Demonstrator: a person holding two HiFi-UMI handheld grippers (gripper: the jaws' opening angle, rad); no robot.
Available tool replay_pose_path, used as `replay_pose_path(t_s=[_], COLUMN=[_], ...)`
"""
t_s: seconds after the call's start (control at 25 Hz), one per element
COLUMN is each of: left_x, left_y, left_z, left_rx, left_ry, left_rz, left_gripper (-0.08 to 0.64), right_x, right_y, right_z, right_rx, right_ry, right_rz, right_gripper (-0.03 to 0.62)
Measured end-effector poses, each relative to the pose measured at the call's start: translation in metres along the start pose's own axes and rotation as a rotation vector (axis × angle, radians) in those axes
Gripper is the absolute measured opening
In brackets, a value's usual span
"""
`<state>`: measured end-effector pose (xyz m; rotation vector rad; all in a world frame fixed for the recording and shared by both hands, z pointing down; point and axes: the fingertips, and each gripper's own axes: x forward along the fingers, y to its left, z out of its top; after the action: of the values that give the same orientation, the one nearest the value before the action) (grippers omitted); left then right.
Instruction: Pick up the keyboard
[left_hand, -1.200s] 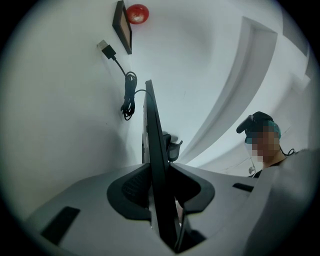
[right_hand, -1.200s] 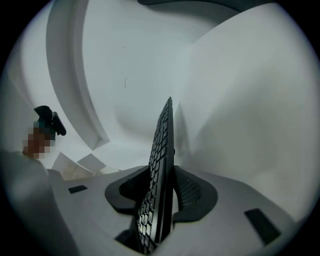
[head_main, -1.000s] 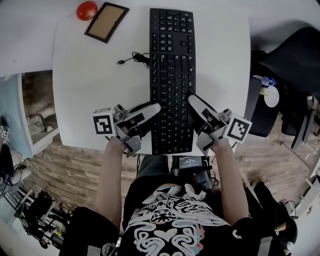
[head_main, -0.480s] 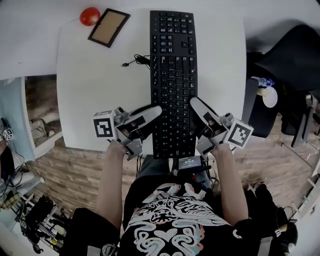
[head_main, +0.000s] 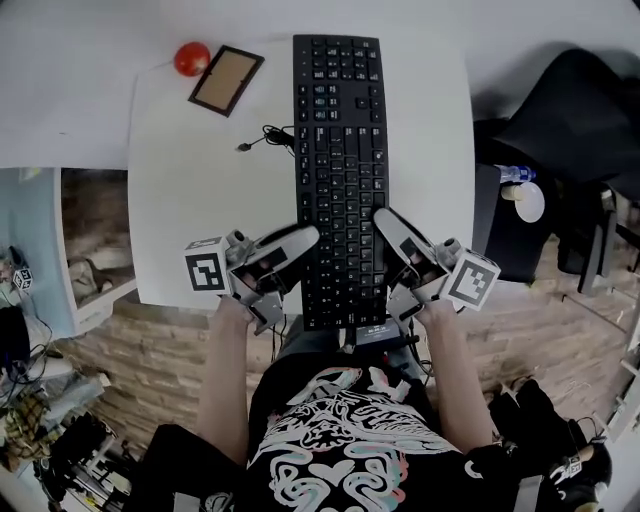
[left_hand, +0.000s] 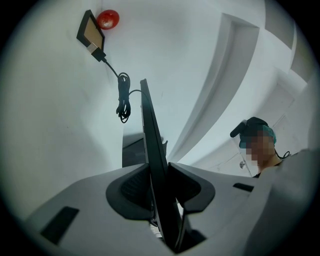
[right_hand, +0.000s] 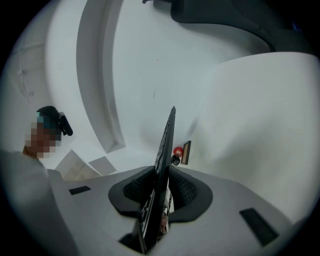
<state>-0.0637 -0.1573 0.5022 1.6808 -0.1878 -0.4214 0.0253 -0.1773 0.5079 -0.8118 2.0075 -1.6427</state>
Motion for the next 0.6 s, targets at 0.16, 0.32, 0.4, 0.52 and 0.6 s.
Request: replay_pose_path(t_s=[0.16, 0.32, 0.4, 0.52, 0.6], left_x=[-0.0008, 0.0006, 0.0004, -0.0001, -0.0007], left_y=[-0.0004, -0.0012, -0.0002, 0.0012, 0.001], left_z=[-0.0021, -0.0016, -0.0025, -0.0017, -0.001], left_rx=[-0.004, 0.004, 0.009, 0.012, 0.013], left_ry=[-0.001, -0.005, -0.006, -0.012, -0.019], left_rz=[-0.004, -0.01, -0.012, -0.019, -0.027], left_gripper=[0.114, 0.114, 0.114, 0.114, 0.114], right_x=[-0.0014, -0.001, -0.0021, -0.0014, -0.0009], right_y=[0.0016, 0.0023, 0.0015, 0.003, 0.0032], right_z=[-0.0008, 0.0004, 0.0001, 0.0011, 0.0005], right_rx=[-0.015, -0.016, -0.017, -0.012, -0.01], right_ry=[0.004, 0.007, 0.006, -0.006, -0.009], right_rz=[-0.004, 0.004, 0.005, 0.014, 0.009], right_gripper=[0.104, 0.104, 0.104, 0.104, 0.104])
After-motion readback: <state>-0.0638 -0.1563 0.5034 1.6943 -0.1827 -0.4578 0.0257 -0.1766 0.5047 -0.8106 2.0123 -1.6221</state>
